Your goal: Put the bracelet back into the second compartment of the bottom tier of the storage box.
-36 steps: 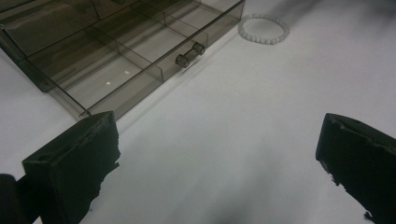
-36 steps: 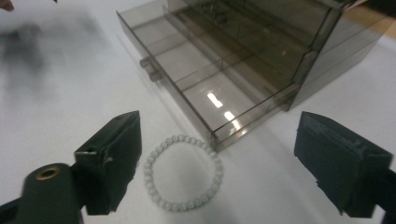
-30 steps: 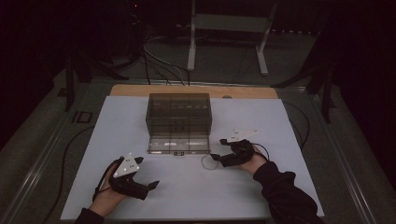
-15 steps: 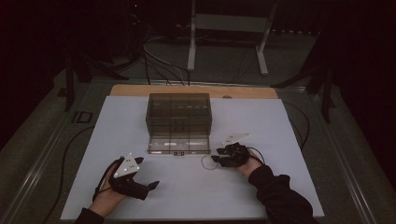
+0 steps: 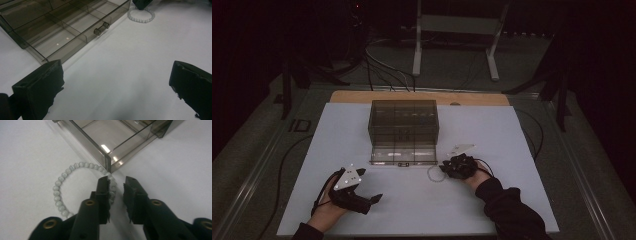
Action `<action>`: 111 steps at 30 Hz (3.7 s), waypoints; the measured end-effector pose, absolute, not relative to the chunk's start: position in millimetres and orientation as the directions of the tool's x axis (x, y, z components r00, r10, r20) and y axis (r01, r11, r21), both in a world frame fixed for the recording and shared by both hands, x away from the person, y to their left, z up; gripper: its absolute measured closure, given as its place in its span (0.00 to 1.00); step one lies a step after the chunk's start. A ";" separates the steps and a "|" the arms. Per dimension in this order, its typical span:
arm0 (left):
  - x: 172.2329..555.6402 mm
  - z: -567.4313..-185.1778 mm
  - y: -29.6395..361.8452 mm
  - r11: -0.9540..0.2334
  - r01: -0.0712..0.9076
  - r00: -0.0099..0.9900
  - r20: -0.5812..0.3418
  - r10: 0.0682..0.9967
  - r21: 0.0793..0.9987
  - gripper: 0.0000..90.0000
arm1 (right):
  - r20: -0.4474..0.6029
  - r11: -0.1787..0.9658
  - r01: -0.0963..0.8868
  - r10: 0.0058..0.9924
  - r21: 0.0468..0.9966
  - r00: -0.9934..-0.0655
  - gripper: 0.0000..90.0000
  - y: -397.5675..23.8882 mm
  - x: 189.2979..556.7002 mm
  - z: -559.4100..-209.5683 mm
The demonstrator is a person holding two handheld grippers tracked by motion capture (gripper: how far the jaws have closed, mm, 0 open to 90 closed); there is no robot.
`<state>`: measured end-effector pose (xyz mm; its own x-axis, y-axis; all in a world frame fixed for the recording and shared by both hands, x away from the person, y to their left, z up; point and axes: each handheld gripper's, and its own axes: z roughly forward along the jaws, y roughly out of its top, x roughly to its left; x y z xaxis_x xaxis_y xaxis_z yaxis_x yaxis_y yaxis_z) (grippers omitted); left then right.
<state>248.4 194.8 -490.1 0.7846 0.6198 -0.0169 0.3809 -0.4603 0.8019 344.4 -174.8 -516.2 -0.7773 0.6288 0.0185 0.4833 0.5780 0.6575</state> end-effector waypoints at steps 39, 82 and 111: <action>249.5 -490.8 195.3 -0.461 0.384 0.783 -0.018 0.622 0.800 0.00 | 0.004 0.582 0.461 0.618 0.670 -0.786 0.95 -185.5 331.8 -487.1; 249.3 -490.7 194.8 -0.462 0.382 0.784 -0.016 0.620 0.801 0.00 | -0.018 0.581 0.368 0.551 0.726 -0.835 0.95 -174.3 314.0 -438.3; 249.0 -490.7 194.5 -0.461 0.381 0.785 -0.017 0.620 0.802 0.00 | -0.038 0.565 0.306 0.514 0.766 -0.857 0.95 -161.0 318.8 -407.0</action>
<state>249.0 194.5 -490.7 0.7848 0.6195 -0.0167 0.3809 -0.4609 0.8016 318.8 -161.0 -407.0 -0.8569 0.5141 -0.0376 0.3056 0.5653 0.7662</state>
